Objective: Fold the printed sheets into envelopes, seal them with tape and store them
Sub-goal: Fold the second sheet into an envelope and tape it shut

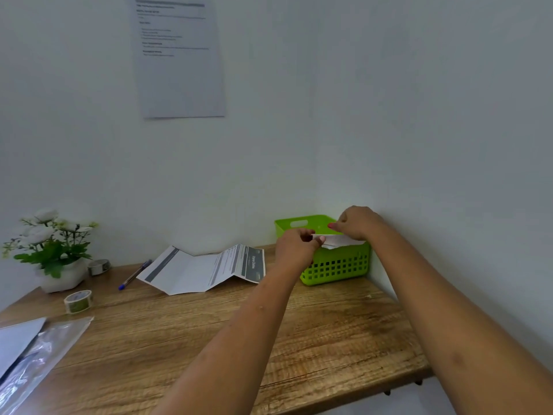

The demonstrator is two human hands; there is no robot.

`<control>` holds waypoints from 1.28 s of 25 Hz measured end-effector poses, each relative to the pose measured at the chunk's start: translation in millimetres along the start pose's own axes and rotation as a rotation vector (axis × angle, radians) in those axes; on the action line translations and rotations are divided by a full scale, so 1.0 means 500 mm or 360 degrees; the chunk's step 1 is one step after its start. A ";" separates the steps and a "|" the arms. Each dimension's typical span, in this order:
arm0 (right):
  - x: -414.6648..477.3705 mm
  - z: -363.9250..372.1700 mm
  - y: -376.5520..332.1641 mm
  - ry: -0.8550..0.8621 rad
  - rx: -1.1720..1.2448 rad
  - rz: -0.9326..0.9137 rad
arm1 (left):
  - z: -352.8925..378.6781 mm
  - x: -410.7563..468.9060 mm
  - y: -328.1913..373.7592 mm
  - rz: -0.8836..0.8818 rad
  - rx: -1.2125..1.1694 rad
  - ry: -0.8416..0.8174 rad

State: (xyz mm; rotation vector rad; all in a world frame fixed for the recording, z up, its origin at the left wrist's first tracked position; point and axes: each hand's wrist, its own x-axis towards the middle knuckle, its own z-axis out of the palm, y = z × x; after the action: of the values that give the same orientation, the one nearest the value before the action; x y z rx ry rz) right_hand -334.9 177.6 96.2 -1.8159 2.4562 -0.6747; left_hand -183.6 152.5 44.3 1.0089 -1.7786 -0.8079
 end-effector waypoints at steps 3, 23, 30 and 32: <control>-0.020 -0.016 -0.008 -0.0355 -0.0087 -0.0271 | 0.009 0.004 -0.001 -0.0026 0.0051 -0.0044; -0.019 0.051 0.024 0.0093 -0.0103 -0.0470 | 0.014 0.010 0.006 0.0099 0.0474 -0.0190; -0.045 0.033 -0.010 0.0159 -0.0262 -0.0318 | -0.023 0.006 -0.004 0.0101 0.0314 0.0023; -0.059 0.023 -0.049 0.0260 -0.0417 -0.0351 | -0.060 0.008 -0.018 0.0081 0.0278 0.0119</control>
State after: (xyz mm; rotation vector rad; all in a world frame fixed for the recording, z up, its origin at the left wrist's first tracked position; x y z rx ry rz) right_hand -299.7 195.1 87.1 -2.2376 2.5751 -0.5510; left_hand -154.5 142.0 49.5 1.0878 -1.8267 -0.5833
